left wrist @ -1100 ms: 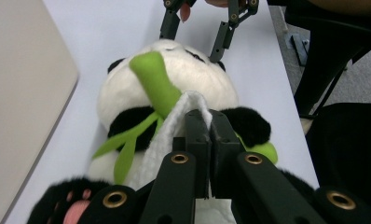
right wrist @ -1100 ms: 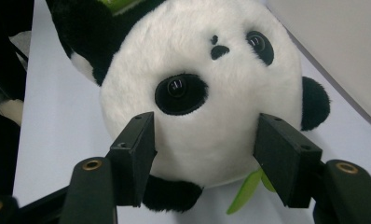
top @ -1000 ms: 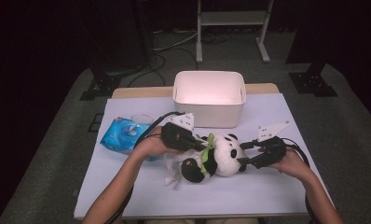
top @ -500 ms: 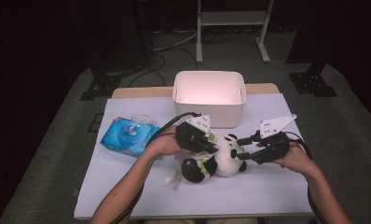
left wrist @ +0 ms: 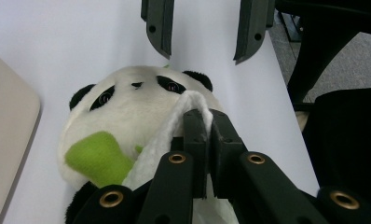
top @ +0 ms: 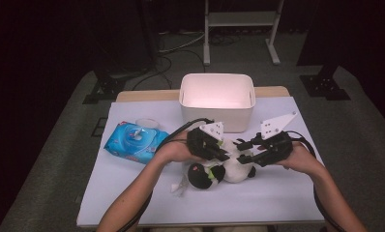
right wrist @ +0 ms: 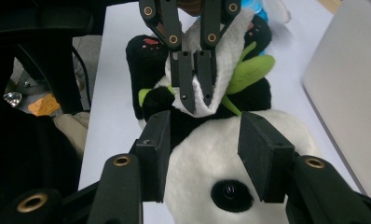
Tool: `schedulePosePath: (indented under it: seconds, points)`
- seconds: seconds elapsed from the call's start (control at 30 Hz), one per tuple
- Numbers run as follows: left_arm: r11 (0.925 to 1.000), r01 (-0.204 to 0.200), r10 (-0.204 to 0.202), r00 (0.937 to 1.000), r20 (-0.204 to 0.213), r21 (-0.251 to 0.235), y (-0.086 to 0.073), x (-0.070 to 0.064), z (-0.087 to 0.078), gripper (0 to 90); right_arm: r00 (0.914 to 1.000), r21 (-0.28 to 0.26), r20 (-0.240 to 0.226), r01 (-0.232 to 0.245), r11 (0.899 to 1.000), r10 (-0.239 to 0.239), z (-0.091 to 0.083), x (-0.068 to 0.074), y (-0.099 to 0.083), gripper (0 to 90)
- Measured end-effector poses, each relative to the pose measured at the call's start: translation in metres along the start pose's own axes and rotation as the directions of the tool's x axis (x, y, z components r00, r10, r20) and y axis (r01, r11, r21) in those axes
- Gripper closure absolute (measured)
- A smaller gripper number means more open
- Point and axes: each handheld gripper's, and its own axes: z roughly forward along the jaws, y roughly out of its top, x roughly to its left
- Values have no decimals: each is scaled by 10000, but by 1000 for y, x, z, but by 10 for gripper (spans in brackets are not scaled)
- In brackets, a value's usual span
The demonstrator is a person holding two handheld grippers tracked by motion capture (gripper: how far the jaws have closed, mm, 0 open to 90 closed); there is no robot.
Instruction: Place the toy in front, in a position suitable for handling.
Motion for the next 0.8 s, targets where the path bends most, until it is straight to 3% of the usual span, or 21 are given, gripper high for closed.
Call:
schedulePosePath:
  seconds: [0.2, 0.5, 0.67, 0.8]
  points:
    - [10000, 36, -36, 10000, 14, 27, -3, 0, 1, 870, 9998, 62, -188, 95, 9999, -94, 6, -1, 6, 553]
    - [10000, 16, -16, 9999, 149, -20, -5, -2, 0, 854, 9996, 578, -288, 68, 9983, -51, 17, -4, 8, 660]
    - [10000, -32, 30, 9997, 256, 65, -8, -4, 0, 850, 9982, 996, -600, -3, 9950, 64, 27, -7, 9, 751]
    - [9999, -9, 5, 9997, 249, 164, -9, -5, 0, 836, 9967, 928, -811, 25, 9957, 50, 32, -8, 8, 868]
